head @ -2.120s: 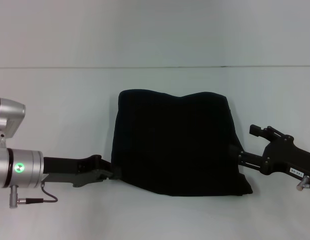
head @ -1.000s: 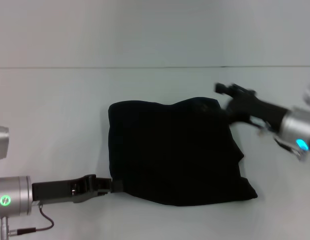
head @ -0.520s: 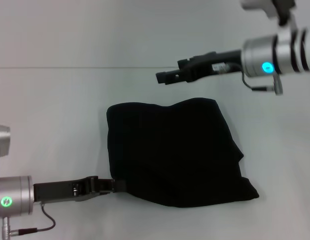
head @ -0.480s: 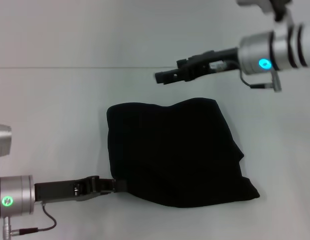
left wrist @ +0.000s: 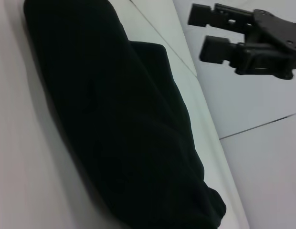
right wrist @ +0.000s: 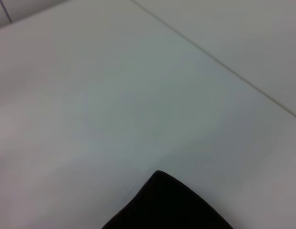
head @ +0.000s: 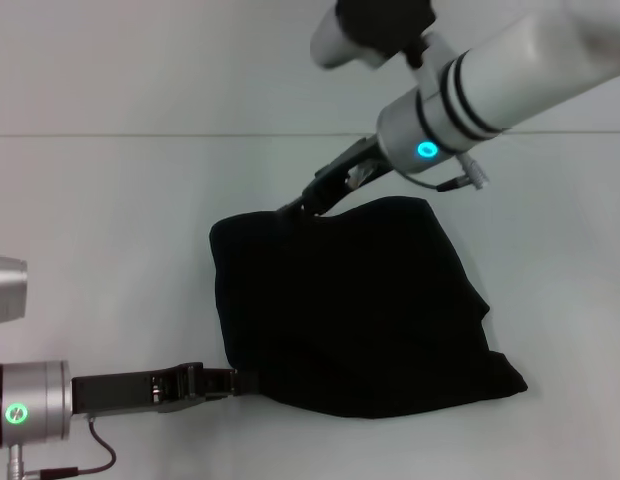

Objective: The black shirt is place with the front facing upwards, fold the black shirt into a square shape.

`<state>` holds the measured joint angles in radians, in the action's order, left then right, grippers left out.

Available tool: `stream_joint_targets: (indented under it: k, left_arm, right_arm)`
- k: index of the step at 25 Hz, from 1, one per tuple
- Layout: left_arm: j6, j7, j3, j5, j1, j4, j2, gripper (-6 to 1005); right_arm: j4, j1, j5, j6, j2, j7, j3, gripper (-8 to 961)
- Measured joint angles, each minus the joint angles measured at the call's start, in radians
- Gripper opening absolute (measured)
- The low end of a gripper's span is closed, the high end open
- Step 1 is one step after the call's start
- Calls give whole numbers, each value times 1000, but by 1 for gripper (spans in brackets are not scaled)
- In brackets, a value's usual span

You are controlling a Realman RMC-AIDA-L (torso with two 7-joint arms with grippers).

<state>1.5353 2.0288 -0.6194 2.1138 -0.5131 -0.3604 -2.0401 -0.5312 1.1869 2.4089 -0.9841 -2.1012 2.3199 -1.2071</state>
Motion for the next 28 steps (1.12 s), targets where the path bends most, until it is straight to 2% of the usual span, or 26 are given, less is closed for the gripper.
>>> stream_joint_targets:
  k: [7,13,18,28]
  left_arm:
    - [2,-12,0,0,10,0,-2,52]
    - [7,-11,0,0,6,0,-1,52]
    - [17,-8,0,0,3,0,-1,52]
    - [27,-11,0,0,8,1,-2,53]
  right_arm:
    - [42,0,-79,37,-5,-11,-41,938]
    - [52,-10,-138,76,-8,-17,-177,938]
    - [65,-11,-182,99,-10,-50,-240,938]
    - [131,-12,-189,197,-11,-48,-268,938]
